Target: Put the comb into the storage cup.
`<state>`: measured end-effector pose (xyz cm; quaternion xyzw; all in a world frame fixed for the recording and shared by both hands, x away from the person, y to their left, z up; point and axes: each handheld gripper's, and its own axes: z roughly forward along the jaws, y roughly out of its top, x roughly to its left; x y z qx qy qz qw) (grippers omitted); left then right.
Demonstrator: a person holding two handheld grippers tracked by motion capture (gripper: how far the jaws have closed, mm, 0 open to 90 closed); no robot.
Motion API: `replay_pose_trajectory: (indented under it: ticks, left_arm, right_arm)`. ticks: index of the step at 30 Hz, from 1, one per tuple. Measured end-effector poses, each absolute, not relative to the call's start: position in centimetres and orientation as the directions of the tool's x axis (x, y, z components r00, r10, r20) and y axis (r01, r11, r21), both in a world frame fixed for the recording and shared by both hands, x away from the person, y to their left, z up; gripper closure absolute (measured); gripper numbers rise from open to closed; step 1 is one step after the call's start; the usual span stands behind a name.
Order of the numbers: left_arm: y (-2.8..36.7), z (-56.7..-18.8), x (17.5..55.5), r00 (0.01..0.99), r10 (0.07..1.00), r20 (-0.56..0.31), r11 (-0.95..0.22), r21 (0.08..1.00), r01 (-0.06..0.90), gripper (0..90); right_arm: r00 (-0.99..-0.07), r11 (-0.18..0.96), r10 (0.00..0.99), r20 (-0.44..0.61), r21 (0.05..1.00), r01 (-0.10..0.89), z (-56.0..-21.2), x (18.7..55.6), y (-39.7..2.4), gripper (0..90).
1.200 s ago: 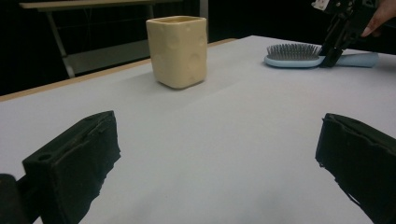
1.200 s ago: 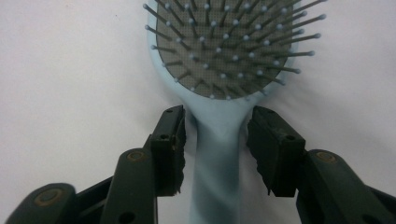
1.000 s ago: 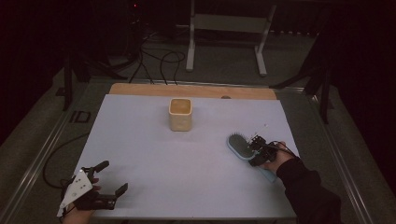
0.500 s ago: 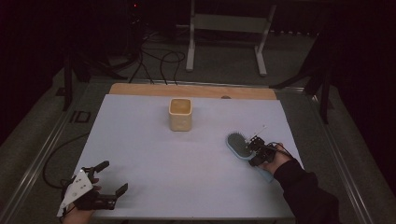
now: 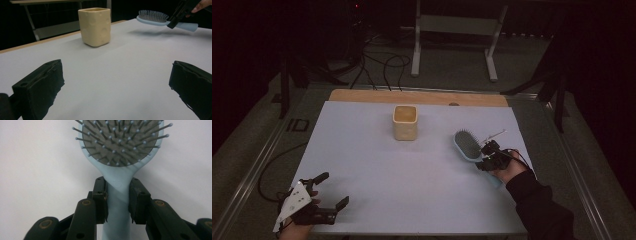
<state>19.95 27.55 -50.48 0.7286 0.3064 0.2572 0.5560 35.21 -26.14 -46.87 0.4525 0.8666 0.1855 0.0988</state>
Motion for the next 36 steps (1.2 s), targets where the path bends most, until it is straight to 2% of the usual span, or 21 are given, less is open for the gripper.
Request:
replay_pose_trajectory:
  ticks: [18, 36]
  left_arm:
    - [27.6, -50.5, 20.0, 0.680, 0.733, 0.029, -0.191, 0.968, 0.164, 0.0]
    - [27.6, -50.5, 20.0, 0.679, 0.734, 0.026, -0.188, 0.968, 0.166, 0.0]
  right_arm:
    - [-0.598, 0.475, 0.799, 0.063, 0.543, 0.692, -45.4, 34.8, -24.5, 70.4]
    - [-0.623, 0.441, 0.779, 0.061, 0.653, 0.616, -42.8, 35.0, -23.0, 70.3]
